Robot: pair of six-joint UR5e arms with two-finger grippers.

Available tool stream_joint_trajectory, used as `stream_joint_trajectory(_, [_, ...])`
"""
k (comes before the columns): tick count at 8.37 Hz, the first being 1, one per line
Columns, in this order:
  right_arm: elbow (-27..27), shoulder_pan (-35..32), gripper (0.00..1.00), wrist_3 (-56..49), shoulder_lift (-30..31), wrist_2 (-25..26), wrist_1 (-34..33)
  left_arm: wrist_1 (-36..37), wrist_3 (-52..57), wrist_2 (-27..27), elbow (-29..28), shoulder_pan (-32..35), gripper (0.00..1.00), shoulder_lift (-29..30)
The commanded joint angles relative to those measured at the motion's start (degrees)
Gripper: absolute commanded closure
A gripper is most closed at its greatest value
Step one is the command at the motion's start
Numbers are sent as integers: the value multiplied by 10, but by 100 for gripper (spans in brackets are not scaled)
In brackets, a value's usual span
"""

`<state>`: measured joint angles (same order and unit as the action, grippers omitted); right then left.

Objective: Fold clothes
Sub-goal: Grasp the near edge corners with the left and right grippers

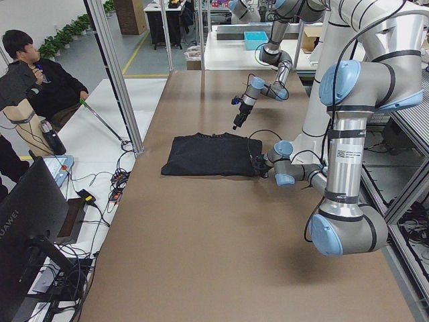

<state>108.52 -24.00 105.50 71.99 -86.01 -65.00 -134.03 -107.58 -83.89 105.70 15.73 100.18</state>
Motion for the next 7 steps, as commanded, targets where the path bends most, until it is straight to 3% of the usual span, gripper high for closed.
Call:
stream_joint_trajectory(1, [-1, 67, 10, 8, 18, 67, -3, 1, 0, 1, -1, -1, 100, 2])
stream_joint_trajectory(5, [-29, 99, 11, 97, 11, 86, -7, 1, 0, 1, -1, 0, 100, 1])
stream_joint_trajectory(7, [-40, 99, 20, 104, -8, 97, -8, 1, 0, 1, -1, 0, 100, 1])
